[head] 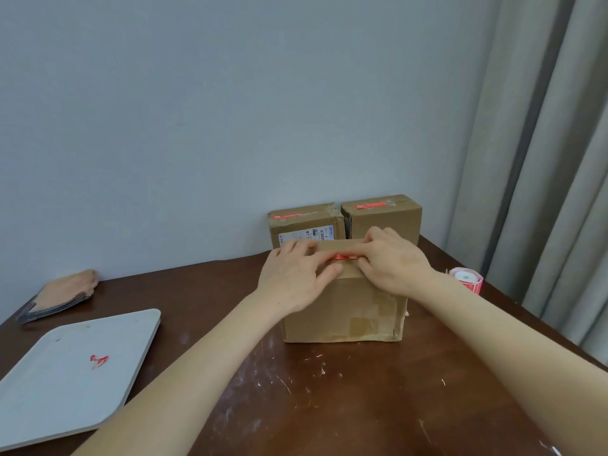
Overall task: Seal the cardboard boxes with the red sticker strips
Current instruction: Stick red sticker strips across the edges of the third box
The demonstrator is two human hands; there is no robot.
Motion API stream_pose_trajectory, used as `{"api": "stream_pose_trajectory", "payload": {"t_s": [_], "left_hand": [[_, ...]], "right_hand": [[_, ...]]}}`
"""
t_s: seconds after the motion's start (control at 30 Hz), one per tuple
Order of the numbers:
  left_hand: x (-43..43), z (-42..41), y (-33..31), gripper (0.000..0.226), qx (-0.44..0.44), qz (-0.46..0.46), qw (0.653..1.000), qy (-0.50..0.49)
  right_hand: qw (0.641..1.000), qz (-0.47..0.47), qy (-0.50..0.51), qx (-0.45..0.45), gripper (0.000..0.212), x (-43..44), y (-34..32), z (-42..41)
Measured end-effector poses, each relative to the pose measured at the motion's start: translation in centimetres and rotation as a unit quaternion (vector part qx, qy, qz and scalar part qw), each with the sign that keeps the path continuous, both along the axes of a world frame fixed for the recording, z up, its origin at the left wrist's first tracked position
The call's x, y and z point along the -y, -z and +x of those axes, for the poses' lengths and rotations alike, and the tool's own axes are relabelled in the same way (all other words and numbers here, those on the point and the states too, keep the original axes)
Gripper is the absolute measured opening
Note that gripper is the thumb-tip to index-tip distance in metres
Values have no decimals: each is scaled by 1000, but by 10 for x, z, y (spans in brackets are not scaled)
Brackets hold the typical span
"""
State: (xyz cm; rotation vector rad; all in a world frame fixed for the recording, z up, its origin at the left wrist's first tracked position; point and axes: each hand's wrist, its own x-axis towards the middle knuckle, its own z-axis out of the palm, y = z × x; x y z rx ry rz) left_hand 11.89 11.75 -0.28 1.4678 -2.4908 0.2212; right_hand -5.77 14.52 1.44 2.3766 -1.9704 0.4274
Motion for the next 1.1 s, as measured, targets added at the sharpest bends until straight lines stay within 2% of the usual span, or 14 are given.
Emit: {"api": "stream_pose_trajectory", "payload": {"t_s": [0.23,0.33,0.47,0.53,0.73,0.9,1.1], "left_hand": [[-5,9,0,62,-68,27,997,-10],[-7,12,1,64,-93,7,996,-12],[-13,13,5,59,-63,-54,996,17],[-14,14,7,58,-53,-47,997,20],[-12,20,2,61,-110,-9,994,4],[-15,20,0,59,-87,-20,996,24],[-13,20,-4,61,-70,-15,997,2]], "right_hand": [[999,11,46,14,38,-3,-4,-10],[998,-12,52,15,36,-5,-4,-13],[1000,-13,-2,9,39,-9,-3,-7],[1000,-1,-5,1,38,-9,-2,-5],[999,-3,42,16,35,-8,-4,-23],[1000,-5,27,-8,36,-10,-7,-16],[999,-14,40,1,33,-9,-10,-12]]}}
